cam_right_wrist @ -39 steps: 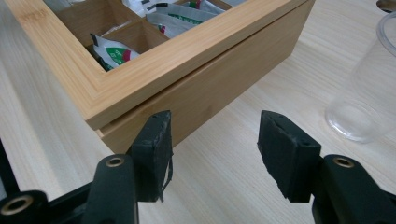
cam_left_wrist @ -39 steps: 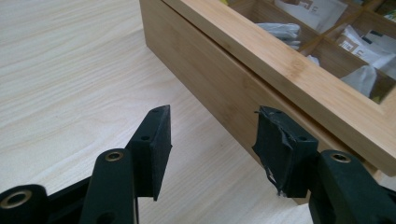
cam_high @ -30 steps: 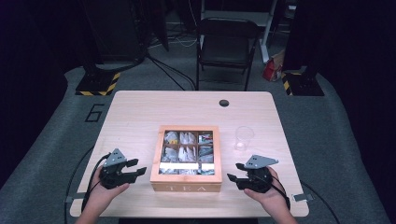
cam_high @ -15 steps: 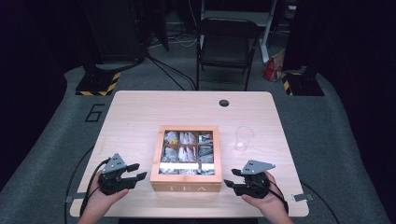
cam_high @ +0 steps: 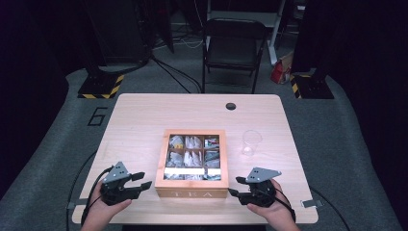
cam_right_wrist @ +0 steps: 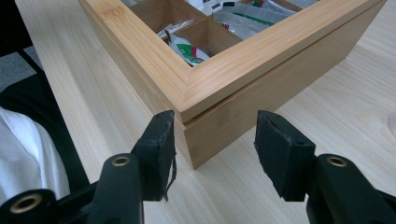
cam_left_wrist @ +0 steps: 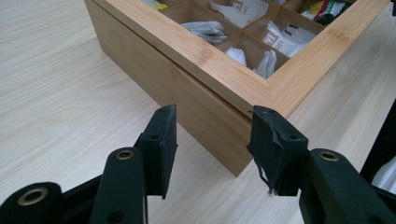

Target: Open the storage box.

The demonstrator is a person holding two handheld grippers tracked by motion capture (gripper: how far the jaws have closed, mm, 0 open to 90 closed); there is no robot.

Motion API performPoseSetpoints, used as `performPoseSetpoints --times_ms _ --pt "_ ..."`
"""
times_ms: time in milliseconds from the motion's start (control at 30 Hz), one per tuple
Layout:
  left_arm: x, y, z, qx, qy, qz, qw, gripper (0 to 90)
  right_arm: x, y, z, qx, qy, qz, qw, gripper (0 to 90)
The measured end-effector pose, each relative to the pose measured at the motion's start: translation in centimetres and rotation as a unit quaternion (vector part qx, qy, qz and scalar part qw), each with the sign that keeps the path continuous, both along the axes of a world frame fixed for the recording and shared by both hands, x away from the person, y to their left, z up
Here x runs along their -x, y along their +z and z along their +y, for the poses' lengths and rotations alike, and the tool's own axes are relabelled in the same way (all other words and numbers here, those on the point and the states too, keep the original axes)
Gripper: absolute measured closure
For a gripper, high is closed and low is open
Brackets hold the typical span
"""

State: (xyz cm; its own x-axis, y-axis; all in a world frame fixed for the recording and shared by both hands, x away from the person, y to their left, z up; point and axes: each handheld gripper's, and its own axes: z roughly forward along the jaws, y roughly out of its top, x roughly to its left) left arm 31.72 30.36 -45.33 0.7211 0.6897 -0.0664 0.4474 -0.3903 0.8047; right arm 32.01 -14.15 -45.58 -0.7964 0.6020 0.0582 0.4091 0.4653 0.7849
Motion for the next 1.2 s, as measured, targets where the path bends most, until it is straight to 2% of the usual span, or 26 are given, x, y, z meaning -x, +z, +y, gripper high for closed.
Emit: performPoseSetpoints --times_ms 233,300,533,633,900,1100,1200 --pt "0.4 -0.3 -0.2 -0.004 -0.009 0.002 0.9999 52.3 0.1 -0.3 0.5 -0.004 0.007 0.004 1.0 46.8" --pt "0.4 -0.6 -0.2 0.002 -0.004 0.005 1.0 52.4 0.1 -0.5 0.6 -0.002 0.007 0.008 0.9999 47.2" --pt "0.4 -1.0 -0.2 -0.001 -0.008 0.004 1.0 53.1 0.0 -1.0 1.2 -0.003 0.01 0.011 0.9999 52.8" --pt "0.4 -1.3 -0.3 0.006 -0.003 0.005 1.0 53.1 0.0 -1.1 1.4 -0.002 0.013 0.008 0.9999 54.4" --pt "0.5 -1.4 -0.3 0.006 -0.007 0.005 0.9999 53.2 -0.2 -1.2 1.6 -0.005 0.013 0.011 0.9998 56.3" --pt "0.5 -1.4 -0.2 0.006 -0.009 0.009 0.9999 53.2 -0.3 -1.2 1.8 -0.006 0.016 0.002 0.9999 56.6" --pt "0.5 -1.5 -0.4 0.009 -0.006 0.005 0.9999 53.3 -0.3 -1.2 1.8 -0.009 0.014 0.009 0.9998 56.5"
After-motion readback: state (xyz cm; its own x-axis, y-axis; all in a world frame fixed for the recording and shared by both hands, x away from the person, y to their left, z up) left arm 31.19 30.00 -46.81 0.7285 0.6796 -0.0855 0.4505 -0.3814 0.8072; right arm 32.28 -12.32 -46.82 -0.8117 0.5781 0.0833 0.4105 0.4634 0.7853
